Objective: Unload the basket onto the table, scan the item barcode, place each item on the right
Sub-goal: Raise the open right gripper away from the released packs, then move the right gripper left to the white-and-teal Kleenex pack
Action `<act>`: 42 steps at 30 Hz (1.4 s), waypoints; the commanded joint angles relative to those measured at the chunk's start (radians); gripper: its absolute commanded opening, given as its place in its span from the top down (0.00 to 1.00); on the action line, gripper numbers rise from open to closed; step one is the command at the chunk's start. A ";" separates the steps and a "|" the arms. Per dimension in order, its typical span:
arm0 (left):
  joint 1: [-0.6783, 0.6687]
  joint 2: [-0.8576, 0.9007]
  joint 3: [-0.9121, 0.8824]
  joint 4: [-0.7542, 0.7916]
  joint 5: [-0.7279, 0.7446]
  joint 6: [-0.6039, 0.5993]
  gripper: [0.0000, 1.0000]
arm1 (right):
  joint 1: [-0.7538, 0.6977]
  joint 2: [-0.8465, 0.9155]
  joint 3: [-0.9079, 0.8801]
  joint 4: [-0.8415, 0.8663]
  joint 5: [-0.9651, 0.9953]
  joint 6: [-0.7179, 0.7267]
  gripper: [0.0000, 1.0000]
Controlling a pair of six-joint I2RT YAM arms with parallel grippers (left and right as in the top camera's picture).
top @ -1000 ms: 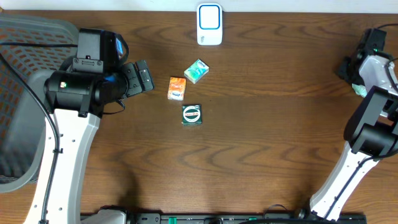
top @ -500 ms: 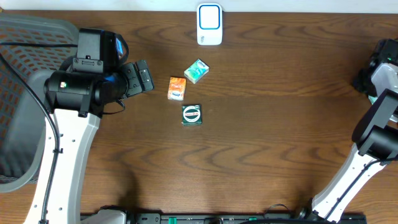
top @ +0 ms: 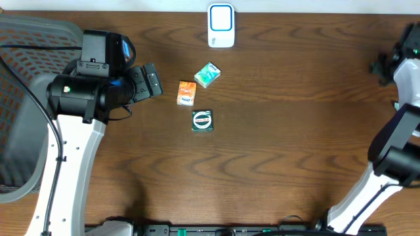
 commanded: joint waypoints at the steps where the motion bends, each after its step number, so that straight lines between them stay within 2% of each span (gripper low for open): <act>1: 0.004 0.000 0.012 -0.002 -0.006 0.006 0.02 | 0.051 -0.106 0.004 0.017 -0.257 0.003 0.03; 8: 0.004 0.000 0.012 -0.002 -0.006 0.006 0.02 | 0.162 -0.178 0.004 0.045 -0.732 0.003 0.01; 12: 0.004 0.000 0.012 -0.002 -0.006 0.006 0.02 | 0.235 -0.174 0.003 0.024 -0.861 0.003 0.01; 20: 0.004 0.000 0.012 -0.002 -0.006 0.006 0.02 | 0.412 -0.166 -0.006 -0.078 -0.800 0.002 0.01; 25: 0.004 0.000 0.012 -0.002 -0.006 0.006 0.02 | 0.511 -0.166 -0.011 -0.079 -0.761 0.002 0.01; 29: 0.004 0.000 0.012 -0.002 -0.006 0.006 0.02 | 0.570 -0.166 -0.011 -0.014 -0.760 0.011 0.01; 32: 0.004 0.000 0.012 -0.002 -0.006 0.006 0.02 | 0.607 -0.165 -0.011 0.035 -0.736 0.076 0.01; 42: 0.004 0.000 0.012 -0.002 -0.006 0.006 0.02 | 0.765 -0.089 -0.011 0.161 -0.471 0.459 0.14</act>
